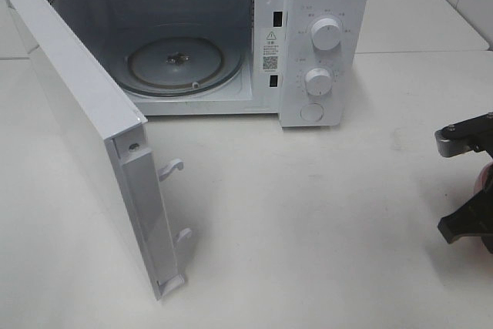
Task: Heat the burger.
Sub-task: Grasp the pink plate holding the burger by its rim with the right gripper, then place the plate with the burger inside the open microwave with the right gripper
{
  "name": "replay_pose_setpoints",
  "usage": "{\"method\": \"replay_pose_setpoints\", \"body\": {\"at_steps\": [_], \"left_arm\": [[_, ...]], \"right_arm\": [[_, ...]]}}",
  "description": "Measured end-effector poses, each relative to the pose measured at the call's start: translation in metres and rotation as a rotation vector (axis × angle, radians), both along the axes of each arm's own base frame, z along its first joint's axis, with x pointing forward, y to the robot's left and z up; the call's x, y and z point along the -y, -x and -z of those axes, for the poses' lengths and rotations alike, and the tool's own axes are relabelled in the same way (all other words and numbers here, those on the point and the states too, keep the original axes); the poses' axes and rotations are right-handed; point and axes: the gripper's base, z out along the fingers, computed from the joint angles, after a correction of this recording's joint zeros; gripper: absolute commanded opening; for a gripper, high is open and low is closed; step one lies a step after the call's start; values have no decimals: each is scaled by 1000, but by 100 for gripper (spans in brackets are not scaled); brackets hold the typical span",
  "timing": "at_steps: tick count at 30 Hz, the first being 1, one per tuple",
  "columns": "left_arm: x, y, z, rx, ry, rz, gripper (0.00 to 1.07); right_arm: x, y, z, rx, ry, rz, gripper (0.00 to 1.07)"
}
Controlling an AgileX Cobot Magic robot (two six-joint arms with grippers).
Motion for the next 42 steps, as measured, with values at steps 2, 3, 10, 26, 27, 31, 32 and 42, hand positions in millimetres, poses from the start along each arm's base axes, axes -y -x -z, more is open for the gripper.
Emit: {"method": "replay_pose_setpoints", "body": {"at_steps": [2, 3, 10, 26, 27, 31, 32, 42], "left_arm": [[0, 0, 0, 0, 0, 0, 101], [0, 0, 0, 0, 0, 0, 101], [0, 0, 0, 0, 0, 0, 101], [0, 0, 0, 0, 0, 0, 101], [0, 0, 0, 0, 0, 0, 101], [0, 0, 0, 0, 0, 0, 101], [0, 0, 0, 0, 0, 0, 101], [0, 0, 0, 0, 0, 0, 101]], "right_arm": [[0, 1, -1, -1, -2, 19, 0], [-2, 2, -1, -10, 6, 24, 0], [-13, 5, -2, -6, 55, 9, 0], [-25, 11, -7, 8, 224, -47, 0], [-26, 12, -8, 14, 229, -51, 0], [-29, 15, -13, 28, 251, -79, 0], [-30, 15, -15, 31, 257, -89, 0], [-39, 27, -26, 41, 300, -145, 0]]}}
